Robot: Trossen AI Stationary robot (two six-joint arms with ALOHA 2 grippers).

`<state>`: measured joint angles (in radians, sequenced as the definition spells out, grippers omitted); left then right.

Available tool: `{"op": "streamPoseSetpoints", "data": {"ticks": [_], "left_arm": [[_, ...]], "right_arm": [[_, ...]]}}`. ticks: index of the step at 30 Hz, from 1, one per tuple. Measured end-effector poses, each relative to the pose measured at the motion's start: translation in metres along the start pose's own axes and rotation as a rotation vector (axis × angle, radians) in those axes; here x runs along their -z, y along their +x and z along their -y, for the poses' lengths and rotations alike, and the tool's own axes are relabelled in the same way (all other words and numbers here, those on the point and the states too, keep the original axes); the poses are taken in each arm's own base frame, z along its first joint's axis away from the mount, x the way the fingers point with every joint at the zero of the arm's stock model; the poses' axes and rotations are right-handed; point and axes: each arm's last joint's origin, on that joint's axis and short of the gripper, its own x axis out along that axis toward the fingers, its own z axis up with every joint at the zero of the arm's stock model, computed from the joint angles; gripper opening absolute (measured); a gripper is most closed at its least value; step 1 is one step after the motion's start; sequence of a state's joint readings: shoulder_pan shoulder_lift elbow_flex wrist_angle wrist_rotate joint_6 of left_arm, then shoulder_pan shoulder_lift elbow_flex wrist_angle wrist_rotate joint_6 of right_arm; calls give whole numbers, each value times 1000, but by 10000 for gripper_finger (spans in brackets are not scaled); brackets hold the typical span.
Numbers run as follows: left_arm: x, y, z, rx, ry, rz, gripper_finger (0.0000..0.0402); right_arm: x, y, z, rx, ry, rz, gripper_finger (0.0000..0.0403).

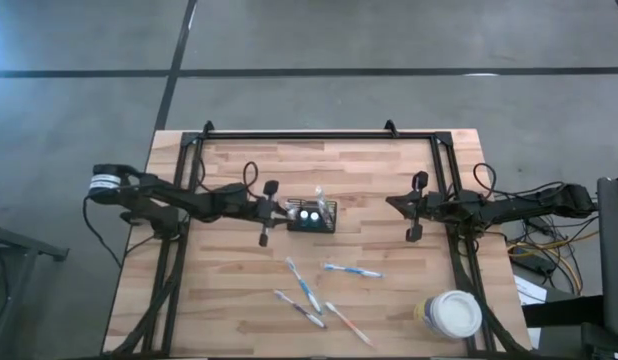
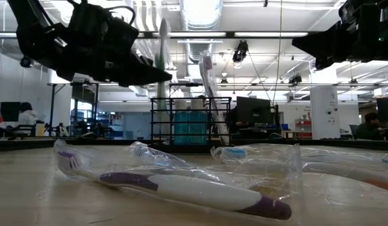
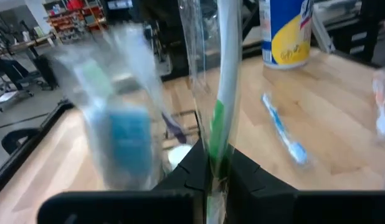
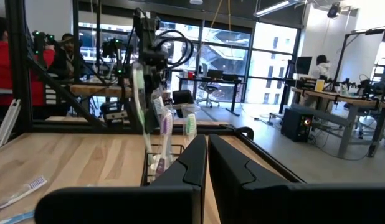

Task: Pick & Place toothbrushing station
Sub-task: Put the green toothbrush into the black wire organizer

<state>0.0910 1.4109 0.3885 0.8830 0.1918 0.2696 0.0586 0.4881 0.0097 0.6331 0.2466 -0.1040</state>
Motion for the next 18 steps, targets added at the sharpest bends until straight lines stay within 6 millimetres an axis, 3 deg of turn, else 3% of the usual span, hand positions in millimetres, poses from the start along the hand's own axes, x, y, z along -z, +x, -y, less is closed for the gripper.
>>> {"op": "streamPoseSetpoints", "data": {"ticks": [8,18], "left_arm": [[12,6,2,14,-21,-51,49],[6,4,2,59,-72,-11,139]], "right_arm": [[0,0,0,0,0,0,13],[-1,0,0,1,-9,10,13]]}}
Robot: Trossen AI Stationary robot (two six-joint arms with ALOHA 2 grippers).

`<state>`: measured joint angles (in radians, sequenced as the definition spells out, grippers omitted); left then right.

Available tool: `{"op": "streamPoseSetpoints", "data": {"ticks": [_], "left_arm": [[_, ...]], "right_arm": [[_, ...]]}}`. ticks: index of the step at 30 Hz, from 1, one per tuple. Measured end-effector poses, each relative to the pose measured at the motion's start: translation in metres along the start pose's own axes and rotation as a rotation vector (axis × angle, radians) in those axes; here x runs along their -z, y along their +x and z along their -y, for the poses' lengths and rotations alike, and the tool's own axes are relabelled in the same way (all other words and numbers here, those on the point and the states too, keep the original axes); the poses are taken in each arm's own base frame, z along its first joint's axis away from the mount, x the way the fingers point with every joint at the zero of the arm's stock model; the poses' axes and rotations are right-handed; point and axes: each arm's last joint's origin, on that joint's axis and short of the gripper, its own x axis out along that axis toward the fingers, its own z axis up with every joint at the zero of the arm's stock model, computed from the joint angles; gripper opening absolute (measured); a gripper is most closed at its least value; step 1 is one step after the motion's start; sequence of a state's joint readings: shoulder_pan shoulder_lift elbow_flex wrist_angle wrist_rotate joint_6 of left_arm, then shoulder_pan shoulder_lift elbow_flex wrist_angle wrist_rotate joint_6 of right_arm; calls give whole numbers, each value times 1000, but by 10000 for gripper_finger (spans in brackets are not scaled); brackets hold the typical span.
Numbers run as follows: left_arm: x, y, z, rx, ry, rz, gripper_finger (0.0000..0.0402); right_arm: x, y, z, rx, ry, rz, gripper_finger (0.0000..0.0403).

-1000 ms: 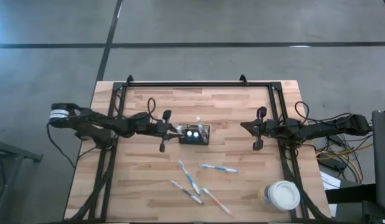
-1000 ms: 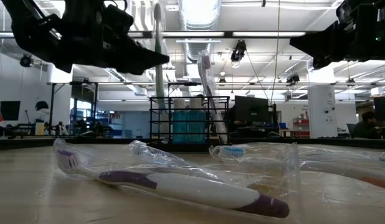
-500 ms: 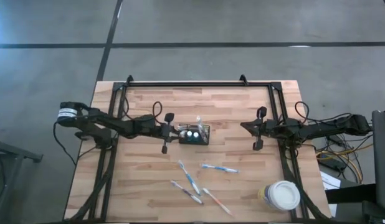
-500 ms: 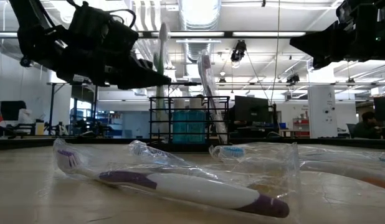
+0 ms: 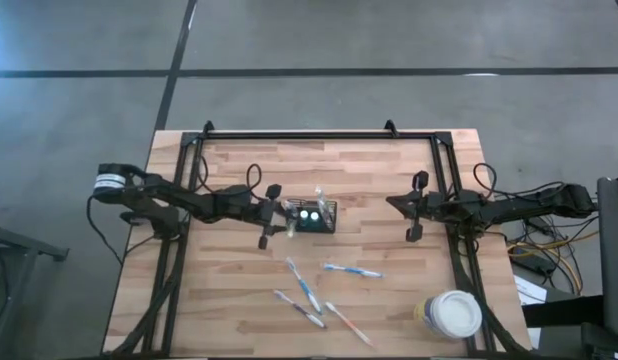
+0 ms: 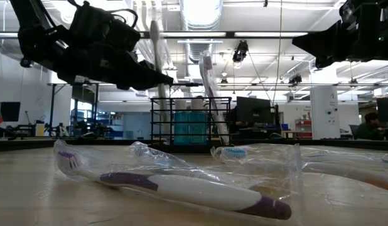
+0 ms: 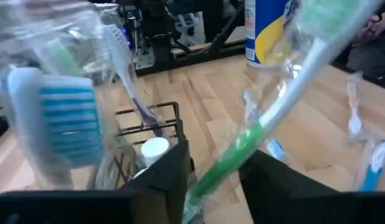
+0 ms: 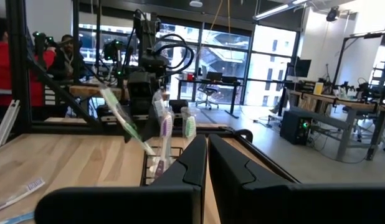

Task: Pick & Place toothbrushing station
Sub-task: Put the green toothbrush into the black wire organizer, then put the right blue toothbrush into the black wire organizer

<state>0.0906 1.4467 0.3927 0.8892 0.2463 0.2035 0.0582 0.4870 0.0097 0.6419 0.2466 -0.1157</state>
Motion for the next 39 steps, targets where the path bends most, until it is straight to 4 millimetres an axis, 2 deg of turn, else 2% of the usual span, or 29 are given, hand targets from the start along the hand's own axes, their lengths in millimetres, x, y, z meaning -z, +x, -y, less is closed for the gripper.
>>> {"op": "streamPoseSetpoints", "data": {"ticks": [6,11,24,31,35,39], "left_arm": [[-8,1,-5,-19,-69,28,197],[-13,3,-10,-33,-99,47,221],[-21,0,-14,-58,-89,70,220],[-44,-16,-13,-23,-70,121,222],[-50,-25,-13,-69,-63,90,226],[-63,-36,-13,-87,-18,144,227]], "right_arm": [[0,0,0,0,4,0,13],[0,0,0,0,8,0,13],[0,0,0,-1,7,-3,13],[0,0,0,-1,7,-3,13],[0,0,0,-1,7,-2,13],[0,0,0,-1,8,-2,13]]}}
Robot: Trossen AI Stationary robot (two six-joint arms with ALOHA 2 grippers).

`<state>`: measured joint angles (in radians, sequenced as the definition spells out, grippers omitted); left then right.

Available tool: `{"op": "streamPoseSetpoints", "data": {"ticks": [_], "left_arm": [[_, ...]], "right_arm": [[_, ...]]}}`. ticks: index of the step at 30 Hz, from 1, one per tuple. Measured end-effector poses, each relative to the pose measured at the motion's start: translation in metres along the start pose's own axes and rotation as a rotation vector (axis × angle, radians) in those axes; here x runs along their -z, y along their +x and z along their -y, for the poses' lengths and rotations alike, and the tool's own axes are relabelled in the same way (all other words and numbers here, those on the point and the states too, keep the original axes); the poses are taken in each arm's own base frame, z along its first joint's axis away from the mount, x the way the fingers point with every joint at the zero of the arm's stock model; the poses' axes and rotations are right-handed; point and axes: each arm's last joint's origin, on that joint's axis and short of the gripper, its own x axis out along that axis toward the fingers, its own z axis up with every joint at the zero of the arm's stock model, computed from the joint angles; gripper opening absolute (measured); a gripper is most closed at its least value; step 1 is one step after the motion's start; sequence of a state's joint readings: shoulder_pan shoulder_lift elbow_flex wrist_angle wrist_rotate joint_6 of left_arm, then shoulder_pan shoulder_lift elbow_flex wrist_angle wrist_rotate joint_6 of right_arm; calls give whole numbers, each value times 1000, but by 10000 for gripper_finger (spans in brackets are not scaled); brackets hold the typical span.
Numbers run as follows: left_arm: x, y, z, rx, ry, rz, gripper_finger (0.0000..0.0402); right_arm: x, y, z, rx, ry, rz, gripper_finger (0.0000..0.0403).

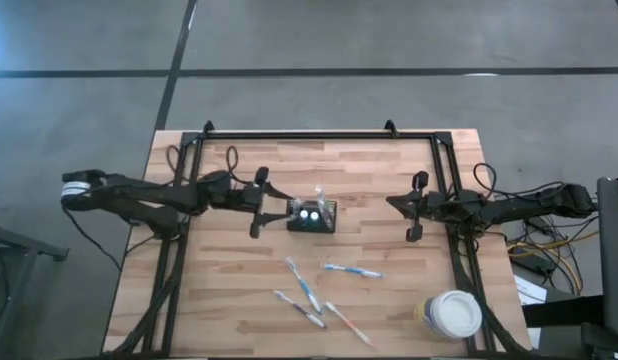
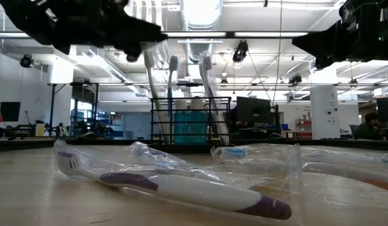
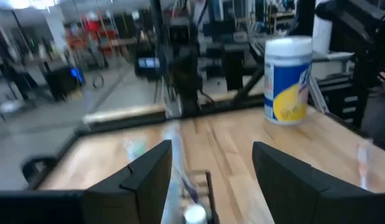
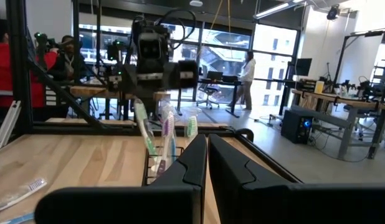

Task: Pick & Place toothbrushing station
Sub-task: Put the right blue toothbrush into the black wire organizer

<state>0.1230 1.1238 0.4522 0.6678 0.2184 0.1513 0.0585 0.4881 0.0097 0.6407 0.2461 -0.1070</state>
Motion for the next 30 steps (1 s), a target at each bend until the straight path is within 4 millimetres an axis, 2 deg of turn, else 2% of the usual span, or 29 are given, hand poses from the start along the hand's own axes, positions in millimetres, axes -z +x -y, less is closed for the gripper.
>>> {"op": "streamPoseSetpoints", "data": {"ticks": [6,10,13,17,22,30], "left_arm": [[-35,-32,1,-46,57,123,226],[-53,-66,6,-65,78,149,219],[-55,-95,11,-77,138,95,197],[-49,-127,16,-168,170,31,132],[-41,-145,23,-132,172,145,16],[11,-133,27,-164,84,124,5]], "right_arm": [[0,0,0,0,0,0,13],[0,0,0,0,-1,0,13],[0,0,0,0,3,-1,13],[0,0,0,0,3,-1,13],[0,0,0,0,10,-1,13],[5,2,-1,-4,51,-41,13]]}}
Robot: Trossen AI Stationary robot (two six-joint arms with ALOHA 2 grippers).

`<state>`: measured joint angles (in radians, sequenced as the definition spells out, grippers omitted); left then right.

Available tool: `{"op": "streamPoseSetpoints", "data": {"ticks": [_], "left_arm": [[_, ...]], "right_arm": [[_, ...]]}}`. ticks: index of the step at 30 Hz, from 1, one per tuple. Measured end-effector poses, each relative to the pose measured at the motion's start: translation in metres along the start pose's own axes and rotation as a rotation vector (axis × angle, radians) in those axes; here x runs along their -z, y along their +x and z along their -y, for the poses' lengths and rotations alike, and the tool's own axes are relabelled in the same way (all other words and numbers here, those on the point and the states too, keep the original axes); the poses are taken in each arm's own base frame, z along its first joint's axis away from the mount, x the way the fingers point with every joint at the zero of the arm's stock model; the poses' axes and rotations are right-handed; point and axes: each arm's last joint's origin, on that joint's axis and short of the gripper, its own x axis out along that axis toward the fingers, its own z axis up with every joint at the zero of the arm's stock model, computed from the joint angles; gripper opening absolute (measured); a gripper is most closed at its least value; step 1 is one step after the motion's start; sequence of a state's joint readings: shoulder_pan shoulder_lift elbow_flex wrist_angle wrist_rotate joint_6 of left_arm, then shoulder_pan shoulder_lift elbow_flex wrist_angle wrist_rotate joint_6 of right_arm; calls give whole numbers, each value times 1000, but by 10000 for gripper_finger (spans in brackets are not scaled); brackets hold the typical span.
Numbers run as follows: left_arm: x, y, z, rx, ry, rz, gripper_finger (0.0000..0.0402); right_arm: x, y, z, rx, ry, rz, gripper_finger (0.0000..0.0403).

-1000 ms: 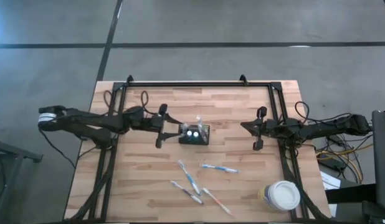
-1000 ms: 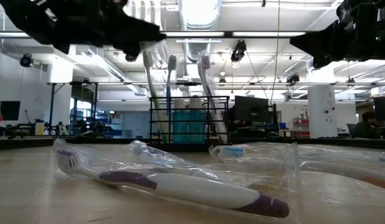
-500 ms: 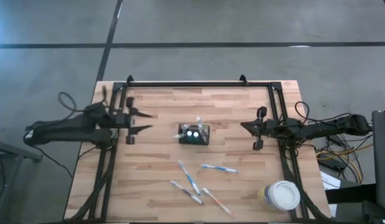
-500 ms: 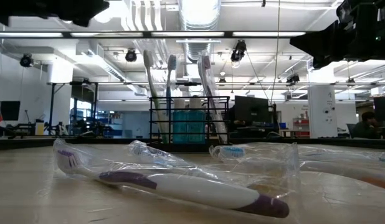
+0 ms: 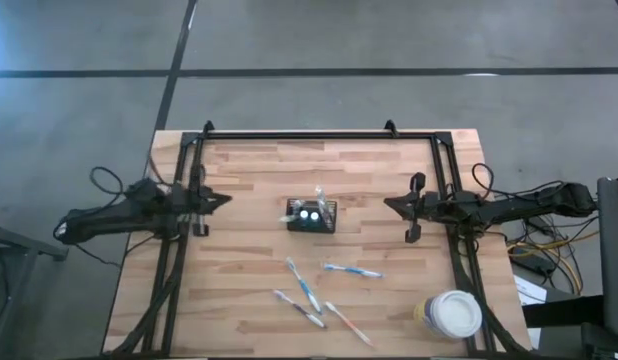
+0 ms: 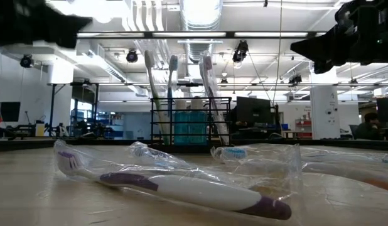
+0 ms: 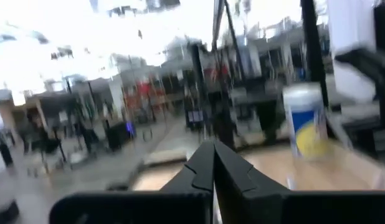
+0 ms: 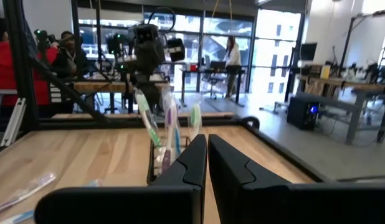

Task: Pick & Place toothbrushing station
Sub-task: Put the right blue toothbrush into the black wire organizer

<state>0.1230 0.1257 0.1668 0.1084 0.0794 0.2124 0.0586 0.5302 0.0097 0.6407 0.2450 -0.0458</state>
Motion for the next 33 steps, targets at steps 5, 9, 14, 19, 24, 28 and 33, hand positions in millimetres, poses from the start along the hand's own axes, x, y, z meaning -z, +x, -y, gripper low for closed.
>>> {"op": "streamPoseSetpoints", "data": {"ticks": [5,9,14,19,24,28,33], "left_arm": [[34,2,7,13,-6,-77,3],[48,2,10,16,-4,-95,4],[52,1,11,23,-23,-133,2],[52,1,11,33,-36,-137,6],[54,1,12,35,-59,-156,7],[55,1,12,36,-62,-162,6],[55,1,12,36,-52,-161,10]], "right_arm": [[3,2,-1,-2,53,-23,13],[3,2,-1,-2,79,-26,13],[2,2,-1,-2,88,-16,13],[2,2,-1,-10,89,-12,13],[-1,3,-1,-23,109,0,13],[-18,11,-5,-113,92,4,13],[-51,33,-10,-125,59,-157,13]]}}
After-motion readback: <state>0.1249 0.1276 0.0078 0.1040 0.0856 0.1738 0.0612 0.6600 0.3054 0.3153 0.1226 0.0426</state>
